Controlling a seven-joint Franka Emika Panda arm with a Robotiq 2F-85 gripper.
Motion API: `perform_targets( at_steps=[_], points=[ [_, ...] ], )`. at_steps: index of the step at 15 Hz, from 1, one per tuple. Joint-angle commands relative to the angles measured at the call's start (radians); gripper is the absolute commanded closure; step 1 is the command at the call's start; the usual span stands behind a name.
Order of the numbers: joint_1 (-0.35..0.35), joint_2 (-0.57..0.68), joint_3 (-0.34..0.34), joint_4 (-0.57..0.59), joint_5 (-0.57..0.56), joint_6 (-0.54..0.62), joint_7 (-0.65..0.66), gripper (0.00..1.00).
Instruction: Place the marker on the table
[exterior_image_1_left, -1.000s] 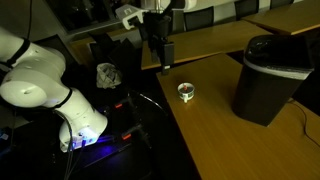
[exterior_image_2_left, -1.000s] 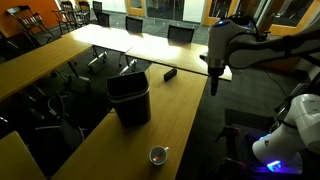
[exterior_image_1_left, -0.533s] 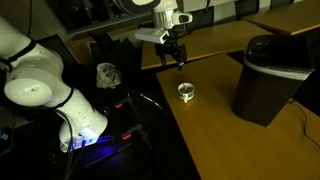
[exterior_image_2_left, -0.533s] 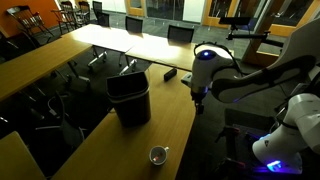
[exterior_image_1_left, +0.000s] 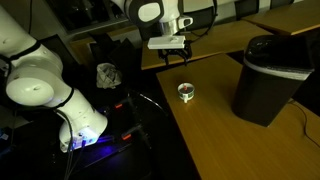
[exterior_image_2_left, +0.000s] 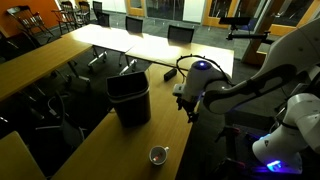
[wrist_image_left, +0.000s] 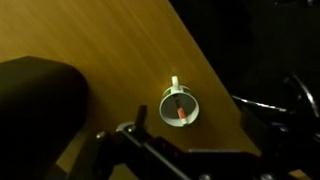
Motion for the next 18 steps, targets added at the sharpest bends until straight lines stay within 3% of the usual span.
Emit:
perform_targets(
  at_steps=[1,7,8,11,13,14,16,18],
  points=[
    [-0.009,-0.001,0.009,0.003,0.022,-0.002,-0.052,0.00],
    [-0.006,-0.001,0.010,0.003,0.030,-0.003,-0.080,0.00],
    [-0.003,0.007,0.006,-0.005,0.070,0.039,-0.113,0.00],
    [0.018,0.090,0.019,-0.010,0.251,0.233,-0.318,0.00],
    [0.010,0.177,0.068,0.016,0.420,0.340,-0.535,0.00],
    [0.015,0.221,0.102,0.046,0.543,0.363,-0.656,0.00],
    [-0.055,0.309,0.219,0.127,0.710,0.333,-0.863,0.00],
    [-0.090,0.410,0.269,0.206,0.827,0.298,-1.037,0.00]
  ],
)
